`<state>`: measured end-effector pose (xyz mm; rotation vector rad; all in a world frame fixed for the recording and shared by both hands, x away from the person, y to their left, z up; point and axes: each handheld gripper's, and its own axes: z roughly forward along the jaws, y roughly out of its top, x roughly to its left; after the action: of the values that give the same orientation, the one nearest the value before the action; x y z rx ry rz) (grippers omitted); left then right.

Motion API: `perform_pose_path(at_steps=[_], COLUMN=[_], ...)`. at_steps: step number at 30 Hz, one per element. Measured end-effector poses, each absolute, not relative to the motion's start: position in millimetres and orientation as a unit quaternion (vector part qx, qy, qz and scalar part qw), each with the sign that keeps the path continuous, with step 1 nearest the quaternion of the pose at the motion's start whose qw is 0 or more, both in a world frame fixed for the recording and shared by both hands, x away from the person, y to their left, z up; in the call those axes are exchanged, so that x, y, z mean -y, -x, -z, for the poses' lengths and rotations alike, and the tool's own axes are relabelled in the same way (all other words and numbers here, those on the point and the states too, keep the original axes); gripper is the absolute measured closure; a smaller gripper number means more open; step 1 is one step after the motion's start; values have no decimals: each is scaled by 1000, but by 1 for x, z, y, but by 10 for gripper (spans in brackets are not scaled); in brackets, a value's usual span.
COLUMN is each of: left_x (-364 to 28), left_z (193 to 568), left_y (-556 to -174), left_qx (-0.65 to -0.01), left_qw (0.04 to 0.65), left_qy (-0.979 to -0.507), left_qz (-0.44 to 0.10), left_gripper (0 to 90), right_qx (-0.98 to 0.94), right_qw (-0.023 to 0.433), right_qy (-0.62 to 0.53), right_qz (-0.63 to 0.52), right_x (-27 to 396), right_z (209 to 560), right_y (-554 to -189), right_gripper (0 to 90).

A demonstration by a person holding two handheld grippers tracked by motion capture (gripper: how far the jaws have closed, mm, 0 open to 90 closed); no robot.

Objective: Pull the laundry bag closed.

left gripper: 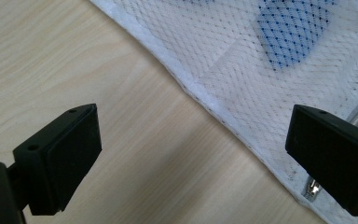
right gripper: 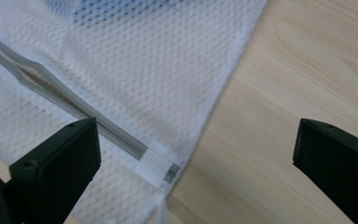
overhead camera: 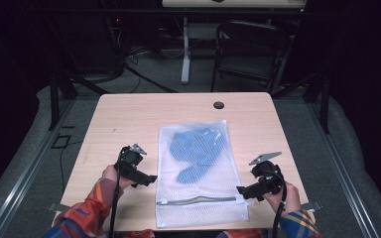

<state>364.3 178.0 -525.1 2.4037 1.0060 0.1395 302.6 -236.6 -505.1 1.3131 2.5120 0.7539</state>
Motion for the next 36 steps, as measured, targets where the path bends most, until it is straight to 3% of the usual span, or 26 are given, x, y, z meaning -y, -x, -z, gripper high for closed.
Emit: perform_pose_path(at_steps=[18,21,31,36], left_x=[-169,-168,-165,-160], left_z=[530,530,534,537], left_y=[-361,-361,-364,-366], left_qx=[-344,-340,-336,-329], left_qw=[250,247,240,233], left_qy=[-904,-907,-910,-915], left_qz=[-34,-32,-21,-8], left_gripper=[115,134,182,232], right_qx=[-895,-901,-918,-926], right_qw=[64,64,46,43], right_qy=[-348,-330,-285,-257], right_qz=[-273,-273,-272,-272], right_x=[147,131,93,73], right_z=[507,508,520,528], right_y=[-298,-297,-298,-298], right_gripper=[166,264,445,646])
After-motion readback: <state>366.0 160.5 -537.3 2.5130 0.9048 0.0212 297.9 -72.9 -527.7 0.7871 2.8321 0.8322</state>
